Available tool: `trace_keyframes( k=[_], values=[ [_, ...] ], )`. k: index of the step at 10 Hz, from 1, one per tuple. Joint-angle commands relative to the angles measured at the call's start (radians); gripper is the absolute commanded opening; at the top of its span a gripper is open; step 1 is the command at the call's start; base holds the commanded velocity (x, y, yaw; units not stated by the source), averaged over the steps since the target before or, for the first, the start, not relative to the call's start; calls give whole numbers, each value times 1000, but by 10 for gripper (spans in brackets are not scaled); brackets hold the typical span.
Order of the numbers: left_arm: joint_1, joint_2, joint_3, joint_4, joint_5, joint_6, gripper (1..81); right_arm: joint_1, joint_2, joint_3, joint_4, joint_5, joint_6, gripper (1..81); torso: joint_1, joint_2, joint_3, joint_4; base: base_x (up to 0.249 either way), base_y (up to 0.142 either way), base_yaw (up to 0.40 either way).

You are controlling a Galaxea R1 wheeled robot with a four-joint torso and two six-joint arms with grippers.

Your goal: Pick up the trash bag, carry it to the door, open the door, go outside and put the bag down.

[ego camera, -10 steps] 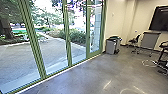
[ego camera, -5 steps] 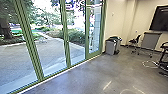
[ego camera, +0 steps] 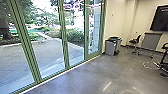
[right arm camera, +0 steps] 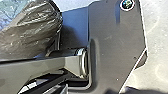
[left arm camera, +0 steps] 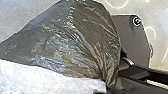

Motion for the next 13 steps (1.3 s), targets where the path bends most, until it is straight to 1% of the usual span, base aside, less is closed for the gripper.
trace_keyframes(
  k=[1, 10, 11, 13],
  values=[
    [-60, 1, 2, 1, 65, 3, 10, 47, 3, 3, -3, -64, -1, 811, 0, 0, 0, 0, 149, -75, 0],
    [-62, 1, 3, 2, 64, 3, 10, 49, 3, 3, -4, -64, -1, 811, 0, 0, 0, 0, 155, -90, 0],
    [-62, 1, 2, 2, 64, 3, 10, 49, 3, 1, -4, -64, -1, 811, 0, 0, 0, 0, 158, -67, 0],
    [-62, 1, 2, 2, 64, 1, 10, 47, 3, 0, -3, -64, -1, 811, 0, 0, 0, 0, 158, 0, 0]
  ],
)
